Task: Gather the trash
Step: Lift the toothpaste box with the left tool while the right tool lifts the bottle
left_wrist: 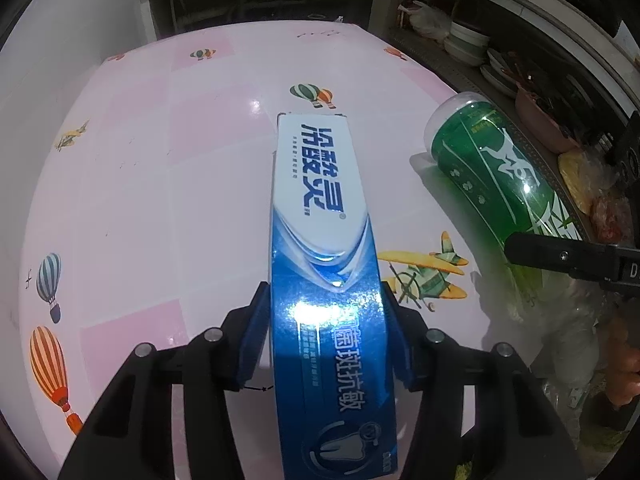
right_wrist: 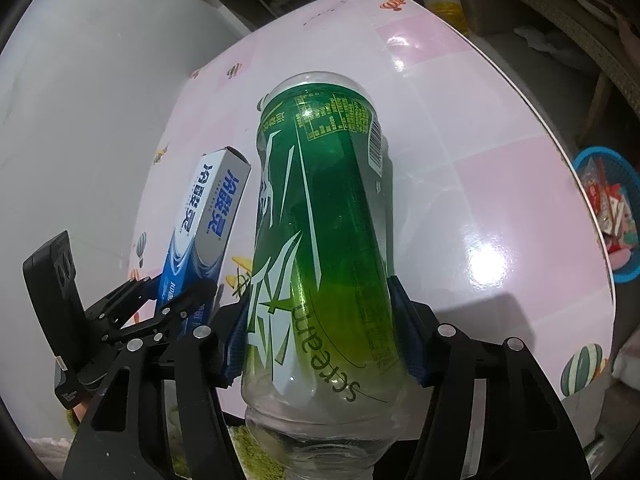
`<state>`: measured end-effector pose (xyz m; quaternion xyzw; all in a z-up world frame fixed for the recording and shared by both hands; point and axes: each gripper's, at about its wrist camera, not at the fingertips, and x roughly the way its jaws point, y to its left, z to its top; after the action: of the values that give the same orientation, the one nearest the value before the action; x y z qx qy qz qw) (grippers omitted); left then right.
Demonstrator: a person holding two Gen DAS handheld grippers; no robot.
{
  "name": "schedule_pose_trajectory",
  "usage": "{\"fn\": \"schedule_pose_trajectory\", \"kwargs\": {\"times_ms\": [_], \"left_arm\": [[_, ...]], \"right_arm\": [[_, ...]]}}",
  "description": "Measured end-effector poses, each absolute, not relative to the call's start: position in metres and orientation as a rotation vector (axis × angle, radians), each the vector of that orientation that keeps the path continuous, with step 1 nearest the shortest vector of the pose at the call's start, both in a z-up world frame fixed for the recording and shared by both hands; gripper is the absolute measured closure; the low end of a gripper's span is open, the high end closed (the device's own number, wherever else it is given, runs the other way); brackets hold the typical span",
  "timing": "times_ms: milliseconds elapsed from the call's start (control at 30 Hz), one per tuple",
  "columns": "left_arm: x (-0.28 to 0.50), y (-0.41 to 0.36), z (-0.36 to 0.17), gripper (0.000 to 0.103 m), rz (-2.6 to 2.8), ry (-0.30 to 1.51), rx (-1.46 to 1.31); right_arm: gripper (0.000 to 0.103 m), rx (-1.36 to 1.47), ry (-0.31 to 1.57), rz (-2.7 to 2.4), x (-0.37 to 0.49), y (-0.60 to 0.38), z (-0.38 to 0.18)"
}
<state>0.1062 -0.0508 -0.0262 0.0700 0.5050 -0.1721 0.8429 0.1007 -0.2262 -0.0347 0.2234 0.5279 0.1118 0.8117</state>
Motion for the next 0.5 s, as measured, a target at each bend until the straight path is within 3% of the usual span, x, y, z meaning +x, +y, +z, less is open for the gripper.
{"fn": "schedule_pose_trajectory", "kwargs": {"times_ms": [500], "left_arm": [[0.0966,-0.0507,-0.0187,0.054,-0.362,1.004,0.141]], "right_arm": [[0.045,0.497,1.104,0.239,0.0935,-0.2351,-0.0325]]}}
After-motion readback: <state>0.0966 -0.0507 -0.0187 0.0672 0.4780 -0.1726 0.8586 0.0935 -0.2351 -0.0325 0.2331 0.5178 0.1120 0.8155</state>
